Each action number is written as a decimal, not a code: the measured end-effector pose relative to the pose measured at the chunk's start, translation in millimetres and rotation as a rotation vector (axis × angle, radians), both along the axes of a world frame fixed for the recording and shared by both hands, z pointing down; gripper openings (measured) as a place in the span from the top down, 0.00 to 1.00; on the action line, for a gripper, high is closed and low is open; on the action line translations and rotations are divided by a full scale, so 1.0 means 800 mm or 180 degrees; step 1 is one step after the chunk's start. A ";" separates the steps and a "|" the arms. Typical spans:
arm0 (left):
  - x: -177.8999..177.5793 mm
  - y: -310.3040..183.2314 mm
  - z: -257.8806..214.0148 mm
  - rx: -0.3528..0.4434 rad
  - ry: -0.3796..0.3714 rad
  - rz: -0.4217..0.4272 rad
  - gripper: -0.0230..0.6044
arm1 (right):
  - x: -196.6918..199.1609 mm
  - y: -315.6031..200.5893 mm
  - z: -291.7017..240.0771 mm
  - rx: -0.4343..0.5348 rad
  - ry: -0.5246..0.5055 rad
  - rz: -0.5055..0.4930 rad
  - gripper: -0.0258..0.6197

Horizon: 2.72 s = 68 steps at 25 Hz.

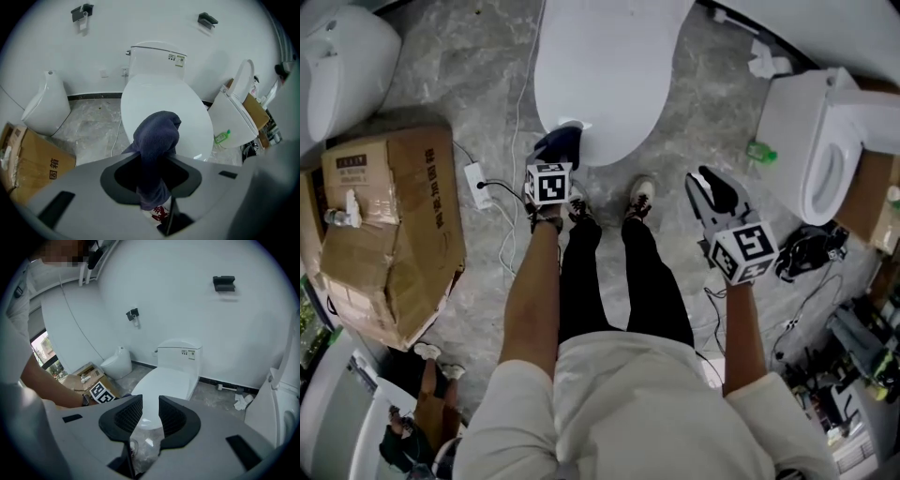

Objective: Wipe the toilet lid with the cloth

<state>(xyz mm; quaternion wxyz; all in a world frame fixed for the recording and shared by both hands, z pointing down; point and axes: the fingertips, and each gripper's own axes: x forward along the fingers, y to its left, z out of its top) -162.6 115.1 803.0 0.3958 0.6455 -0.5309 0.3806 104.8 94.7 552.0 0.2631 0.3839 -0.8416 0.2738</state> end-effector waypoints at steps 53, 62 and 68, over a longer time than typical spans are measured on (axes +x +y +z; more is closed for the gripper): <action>0.039 -0.173 -0.736 0.2852 0.0329 0.0696 0.78 | -0.037 -0.151 -0.515 0.2170 -0.0328 0.0107 0.91; 0.065 -0.147 -0.838 0.3287 0.0160 0.0856 0.78 | -0.037 -0.116 -0.603 0.2519 -0.0466 -0.0036 0.91; 0.088 -0.119 -0.909 0.3666 0.0270 0.0969 0.78 | -0.033 -0.089 -0.654 0.2738 -0.0438 -0.0089 0.91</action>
